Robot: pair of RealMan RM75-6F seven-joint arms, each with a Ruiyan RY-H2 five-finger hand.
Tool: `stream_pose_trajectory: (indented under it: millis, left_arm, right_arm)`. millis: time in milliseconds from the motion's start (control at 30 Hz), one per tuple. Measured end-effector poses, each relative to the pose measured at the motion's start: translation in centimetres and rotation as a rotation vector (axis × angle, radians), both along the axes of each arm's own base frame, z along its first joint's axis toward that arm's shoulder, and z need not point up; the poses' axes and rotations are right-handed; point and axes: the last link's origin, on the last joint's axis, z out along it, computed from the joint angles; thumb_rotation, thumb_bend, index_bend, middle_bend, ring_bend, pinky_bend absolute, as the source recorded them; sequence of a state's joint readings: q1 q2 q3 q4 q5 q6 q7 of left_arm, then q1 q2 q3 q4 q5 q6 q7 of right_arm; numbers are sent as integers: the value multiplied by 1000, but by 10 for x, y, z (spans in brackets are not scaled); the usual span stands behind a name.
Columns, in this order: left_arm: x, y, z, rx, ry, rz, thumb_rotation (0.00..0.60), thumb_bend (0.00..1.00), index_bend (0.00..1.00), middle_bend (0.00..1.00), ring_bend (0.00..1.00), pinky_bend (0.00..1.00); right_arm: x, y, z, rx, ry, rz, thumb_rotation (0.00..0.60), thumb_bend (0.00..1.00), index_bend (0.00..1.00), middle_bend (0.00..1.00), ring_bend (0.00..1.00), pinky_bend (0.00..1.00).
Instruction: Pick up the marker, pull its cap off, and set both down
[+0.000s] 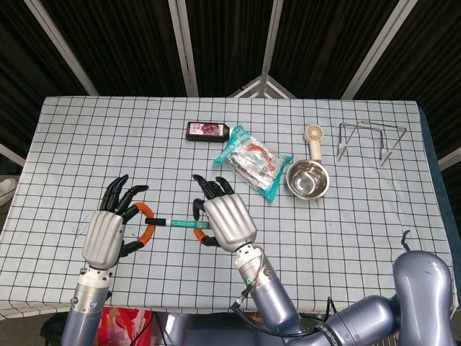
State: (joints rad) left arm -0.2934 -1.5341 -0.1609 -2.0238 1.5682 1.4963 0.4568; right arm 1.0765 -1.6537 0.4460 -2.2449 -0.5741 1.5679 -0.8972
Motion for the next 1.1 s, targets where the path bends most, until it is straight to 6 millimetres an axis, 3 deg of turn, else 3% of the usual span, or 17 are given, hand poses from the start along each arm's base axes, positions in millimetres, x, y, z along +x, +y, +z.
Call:
stream_pose_trajectory:
  millis: [700,1100]
  left_arm:
    - [-18,-7,6,5,-8,38,600,500,565,200,0,18]
    - [-66,-15,8,3,11,137,600,499,568,193,0,9]
  right_arm:
    - [-19,-7,-3,11,9,-36,600,472,688,95,179,100]
    - [-60,-11,-6,29,36,-92,600,472,687,95,179,100]
